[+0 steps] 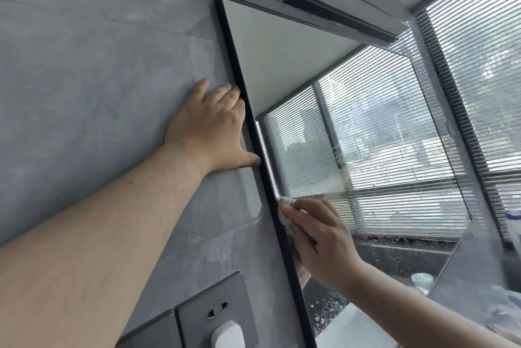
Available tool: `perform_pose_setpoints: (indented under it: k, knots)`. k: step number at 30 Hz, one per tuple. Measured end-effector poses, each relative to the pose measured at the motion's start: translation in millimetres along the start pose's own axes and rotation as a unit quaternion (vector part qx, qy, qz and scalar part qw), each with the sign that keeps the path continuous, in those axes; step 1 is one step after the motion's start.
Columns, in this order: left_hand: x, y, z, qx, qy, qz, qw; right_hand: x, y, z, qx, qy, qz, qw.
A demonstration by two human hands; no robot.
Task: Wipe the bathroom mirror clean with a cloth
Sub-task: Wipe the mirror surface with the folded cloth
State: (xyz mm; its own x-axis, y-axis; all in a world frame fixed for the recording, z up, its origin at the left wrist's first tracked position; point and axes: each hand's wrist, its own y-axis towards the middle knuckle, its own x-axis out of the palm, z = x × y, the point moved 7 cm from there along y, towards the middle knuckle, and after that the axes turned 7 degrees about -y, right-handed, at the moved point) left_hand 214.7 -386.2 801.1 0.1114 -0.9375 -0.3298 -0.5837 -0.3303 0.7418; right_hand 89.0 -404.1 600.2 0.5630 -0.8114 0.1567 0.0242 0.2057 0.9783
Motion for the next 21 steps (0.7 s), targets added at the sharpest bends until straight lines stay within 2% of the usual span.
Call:
perform_pose_setpoints:
  k: [11,21]
  knots:
    - [-2,0,1,-0.003,-0.014,0.009,1.000,26,118,10,0.088,-0.021,0.039,0.995]
    - [10,-29,24,0.002,-0.002,0.011,1.000,8,10,-5,0.050,-0.022,0.021,0.998]
